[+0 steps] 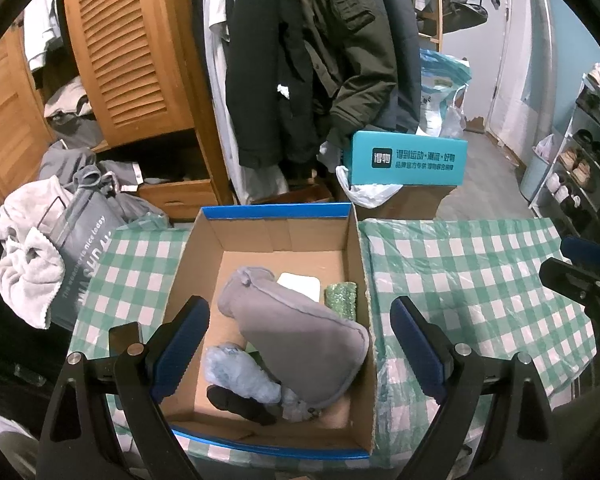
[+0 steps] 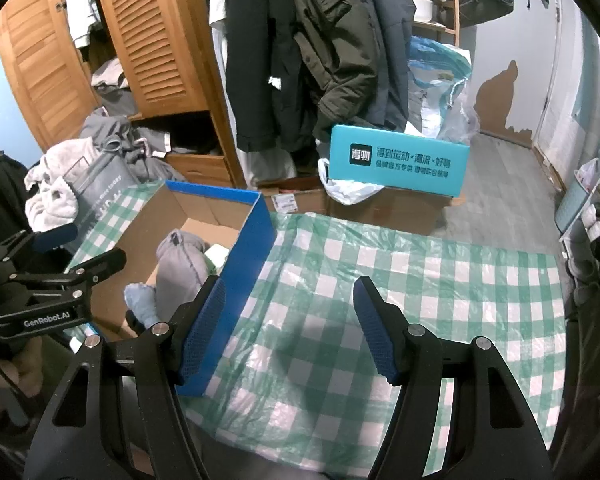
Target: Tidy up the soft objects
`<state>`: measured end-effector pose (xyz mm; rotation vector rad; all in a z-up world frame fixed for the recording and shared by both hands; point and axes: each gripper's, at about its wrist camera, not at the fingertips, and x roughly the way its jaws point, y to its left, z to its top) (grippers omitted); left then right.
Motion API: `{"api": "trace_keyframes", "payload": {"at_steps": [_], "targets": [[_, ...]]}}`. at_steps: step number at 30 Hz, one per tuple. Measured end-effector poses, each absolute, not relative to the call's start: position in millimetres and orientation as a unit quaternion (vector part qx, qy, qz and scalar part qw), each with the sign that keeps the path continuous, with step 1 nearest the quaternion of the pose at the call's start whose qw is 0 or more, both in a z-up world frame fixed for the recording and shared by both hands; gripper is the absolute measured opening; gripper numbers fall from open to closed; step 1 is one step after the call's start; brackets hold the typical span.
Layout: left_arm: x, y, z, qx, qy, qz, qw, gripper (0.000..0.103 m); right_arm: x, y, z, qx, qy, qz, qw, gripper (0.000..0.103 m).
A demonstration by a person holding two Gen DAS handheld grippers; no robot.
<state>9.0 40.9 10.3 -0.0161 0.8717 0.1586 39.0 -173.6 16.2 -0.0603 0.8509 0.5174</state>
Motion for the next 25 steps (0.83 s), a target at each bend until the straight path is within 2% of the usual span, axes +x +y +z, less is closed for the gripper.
{"api": "trace_keyframes", "payload": {"at_steps": [25], "targets": [[7.6,37.0,3.9,-0.019,0.433,0.064,0.899,0.093,39.9,-176.6,14.2,-0.028,0.410,0.248,0.877,0.066]]}}
